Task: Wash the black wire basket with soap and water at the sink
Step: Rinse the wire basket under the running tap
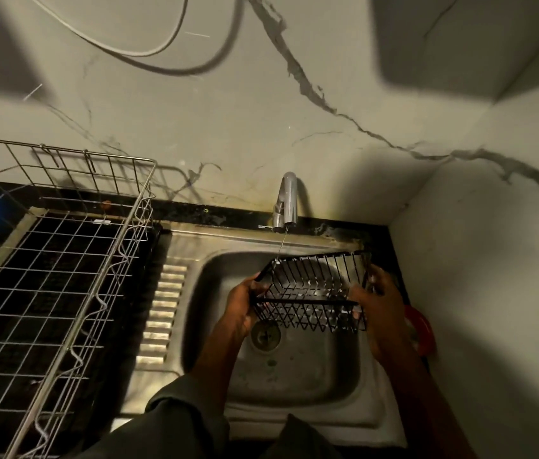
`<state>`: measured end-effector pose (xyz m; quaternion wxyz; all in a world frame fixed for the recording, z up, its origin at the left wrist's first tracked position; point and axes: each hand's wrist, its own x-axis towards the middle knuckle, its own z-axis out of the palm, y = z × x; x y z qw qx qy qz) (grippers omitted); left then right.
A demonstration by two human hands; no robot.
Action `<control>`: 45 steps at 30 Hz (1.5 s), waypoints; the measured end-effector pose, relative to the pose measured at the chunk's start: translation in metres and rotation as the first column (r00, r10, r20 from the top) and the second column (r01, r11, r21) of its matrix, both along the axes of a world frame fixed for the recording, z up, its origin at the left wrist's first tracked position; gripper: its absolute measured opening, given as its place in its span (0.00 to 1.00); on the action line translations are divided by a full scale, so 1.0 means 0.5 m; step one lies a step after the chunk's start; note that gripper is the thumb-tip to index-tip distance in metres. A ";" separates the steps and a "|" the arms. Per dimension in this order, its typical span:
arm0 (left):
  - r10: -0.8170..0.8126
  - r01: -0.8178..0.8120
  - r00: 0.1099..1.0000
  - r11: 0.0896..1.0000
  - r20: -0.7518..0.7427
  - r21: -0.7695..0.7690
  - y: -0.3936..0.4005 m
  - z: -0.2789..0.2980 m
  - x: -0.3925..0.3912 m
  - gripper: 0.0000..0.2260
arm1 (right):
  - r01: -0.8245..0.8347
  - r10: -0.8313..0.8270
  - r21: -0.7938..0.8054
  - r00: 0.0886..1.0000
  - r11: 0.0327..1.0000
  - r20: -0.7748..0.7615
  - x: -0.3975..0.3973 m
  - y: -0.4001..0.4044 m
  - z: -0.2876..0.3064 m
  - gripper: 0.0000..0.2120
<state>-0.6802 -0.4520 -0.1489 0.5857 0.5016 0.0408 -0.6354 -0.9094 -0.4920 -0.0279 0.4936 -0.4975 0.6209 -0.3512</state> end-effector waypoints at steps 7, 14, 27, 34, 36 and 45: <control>-0.200 0.198 0.979 0.978 -0.038 -0.060 0.012 -0.010 -0.015 0.06 | -0.045 0.046 0.043 0.998 0.998 -0.044 -0.036 -0.042 0.029 0.37; -0.066 0.062 0.997 0.993 -0.039 -0.102 0.026 -0.007 0.007 0.14 | -0.067 0.054 0.119 0.992 0.991 0.110 -0.019 -0.035 0.041 0.39; -0.034 0.035 0.999 0.998 0.008 -0.043 0.071 0.039 0.104 0.10 | -0.123 0.079 0.163 0.964 0.979 0.253 0.033 -0.021 0.051 0.17; -0.095 0.089 0.990 0.994 0.105 0.066 0.105 0.072 0.118 0.06 | -0.062 0.015 0.135 0.946 0.989 0.324 0.049 -0.002 0.029 0.16; -0.124 0.112 0.984 0.990 0.128 0.090 0.112 0.076 0.119 0.12 | -0.024 -0.027 0.162 0.950 0.987 0.311 0.062 -0.003 0.030 0.10; -0.200 0.146 0.964 0.950 0.178 0.275 0.155 0.012 0.119 0.16 | -0.281 0.279 0.019 0.957 0.960 0.078 0.142 -0.029 0.032 0.11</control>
